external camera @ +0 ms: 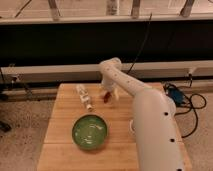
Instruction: Drag the pepper across the table
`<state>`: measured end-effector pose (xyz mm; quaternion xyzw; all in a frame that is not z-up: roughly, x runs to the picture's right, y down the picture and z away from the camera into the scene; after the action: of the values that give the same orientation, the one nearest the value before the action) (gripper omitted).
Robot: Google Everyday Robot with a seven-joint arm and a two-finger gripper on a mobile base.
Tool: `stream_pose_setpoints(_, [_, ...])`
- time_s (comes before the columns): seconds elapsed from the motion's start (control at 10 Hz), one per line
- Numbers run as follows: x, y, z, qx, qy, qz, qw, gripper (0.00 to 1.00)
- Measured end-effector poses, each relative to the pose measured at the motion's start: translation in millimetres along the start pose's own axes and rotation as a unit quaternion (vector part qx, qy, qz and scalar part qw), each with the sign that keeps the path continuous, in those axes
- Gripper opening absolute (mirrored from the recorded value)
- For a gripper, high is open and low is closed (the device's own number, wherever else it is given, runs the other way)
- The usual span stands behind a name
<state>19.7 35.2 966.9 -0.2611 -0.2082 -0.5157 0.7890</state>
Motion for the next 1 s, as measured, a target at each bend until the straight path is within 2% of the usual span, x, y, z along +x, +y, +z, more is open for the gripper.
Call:
stream_pose_setpoints(0.3, [5.3, 4.0, 0.5, -0.014, 0.014, 0.008, 0.9998, 0.55])
stream_pose_setpoints(0.4, [6.3, 3.9, 1.5, -0.018, 0.017, 0.010, 0.9996, 0.42])
stream_pose_setpoints(0.6, [7.8, 5.6, 3.7, -0.023, 0.019, 0.013, 0.9995, 0.25])
stream_pose_setpoints(0.7, [8.0, 6.9, 4.9, -0.027, 0.018, 0.014, 0.9994, 0.12])
stream_pose_setpoints(0.8, [7.8, 7.5, 5.6, -0.029, 0.018, 0.014, 0.9993, 0.04])
stream_pose_setpoints(1.0, [5.6, 9.1, 5.2, -0.028, 0.010, 0.008, 0.9995, 0.00])
